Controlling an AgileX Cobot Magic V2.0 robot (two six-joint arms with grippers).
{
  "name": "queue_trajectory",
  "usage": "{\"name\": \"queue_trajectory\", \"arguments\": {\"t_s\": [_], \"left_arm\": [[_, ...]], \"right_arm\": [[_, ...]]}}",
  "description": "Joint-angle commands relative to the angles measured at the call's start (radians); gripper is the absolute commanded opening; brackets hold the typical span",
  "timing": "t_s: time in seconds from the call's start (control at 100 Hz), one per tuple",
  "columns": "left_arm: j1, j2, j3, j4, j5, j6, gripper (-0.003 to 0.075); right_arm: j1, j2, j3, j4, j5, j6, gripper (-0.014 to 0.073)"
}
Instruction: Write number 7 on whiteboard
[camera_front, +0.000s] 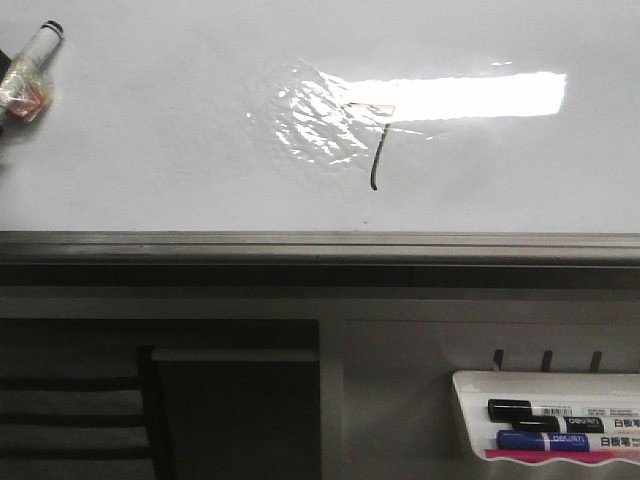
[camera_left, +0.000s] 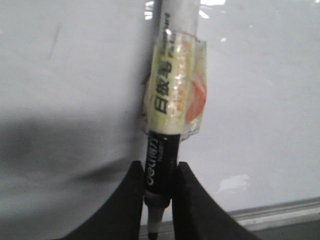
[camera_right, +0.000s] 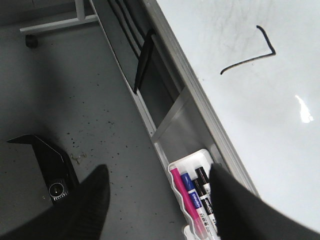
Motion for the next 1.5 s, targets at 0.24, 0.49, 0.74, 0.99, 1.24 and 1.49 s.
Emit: {"name": "queue_trajectory", "arguments": {"t_s": [0.24,0.49,0.74,0.99,1.24,1.49], "left_arm": [[0.017,0.014,0.006,-0.038,-0.138,-0.01,-0.002],[0.017,0.016,0.006,-0.038,-0.142,-0.01,0.0064],[0.017,0.01,-0.003,-0.036,-0.139,-0.01,0.0333],[0.017,-0.098,-0.039,-0.004,-0.053,-0.002,0.0333],[0.017,-0.315,-0.022,0.015,0.056,0.0,0.0333],[0.017,-0.545,0.152,0.019,-0.003,0.0,0.0326]], "right_arm": [[-0.008,-0.007,-0.031,0.022,-0.044,0.004,0.0385],[-0.008,-0.007,-0.031,0.022,-0.044,0.004,0.0385],[-0.008,-0.007,-0.031,0.024,-0.092,0.063,0.0385],[-0.008,-0.007,-0.031,-0.053,-0.133,0.417,0.0385],[-0.008,-0.032,0.017,-0.196,-0.218,0.688,0.0384],[-0.008,-0.157,0.208,-0.16,-0.5,0.687,0.029]]}}
